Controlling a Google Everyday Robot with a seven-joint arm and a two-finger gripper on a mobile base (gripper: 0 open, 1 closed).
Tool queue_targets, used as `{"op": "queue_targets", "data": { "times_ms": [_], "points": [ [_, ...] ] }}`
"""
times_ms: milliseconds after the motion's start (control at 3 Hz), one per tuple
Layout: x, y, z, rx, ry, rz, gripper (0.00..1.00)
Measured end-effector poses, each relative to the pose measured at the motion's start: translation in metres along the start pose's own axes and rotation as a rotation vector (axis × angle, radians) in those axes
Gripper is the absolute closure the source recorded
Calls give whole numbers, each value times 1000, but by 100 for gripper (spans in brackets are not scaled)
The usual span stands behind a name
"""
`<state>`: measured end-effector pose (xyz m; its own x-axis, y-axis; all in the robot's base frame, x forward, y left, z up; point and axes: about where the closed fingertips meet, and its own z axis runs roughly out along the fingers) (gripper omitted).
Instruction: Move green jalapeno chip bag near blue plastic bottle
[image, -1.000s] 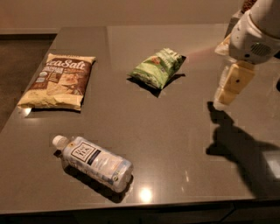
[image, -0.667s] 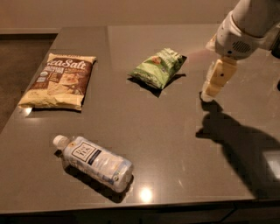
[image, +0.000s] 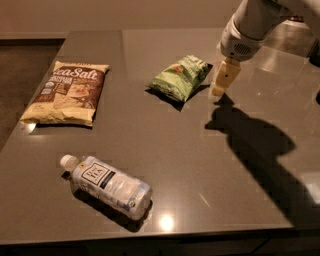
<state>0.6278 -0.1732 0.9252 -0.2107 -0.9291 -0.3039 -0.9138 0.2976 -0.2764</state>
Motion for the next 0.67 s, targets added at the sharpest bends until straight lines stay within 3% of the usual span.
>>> {"op": "queue_targets", "data": {
  "times_ms": [667],
  "points": [
    [-34, -35, 46, -37, -56, 47, 0]
  ]
}}
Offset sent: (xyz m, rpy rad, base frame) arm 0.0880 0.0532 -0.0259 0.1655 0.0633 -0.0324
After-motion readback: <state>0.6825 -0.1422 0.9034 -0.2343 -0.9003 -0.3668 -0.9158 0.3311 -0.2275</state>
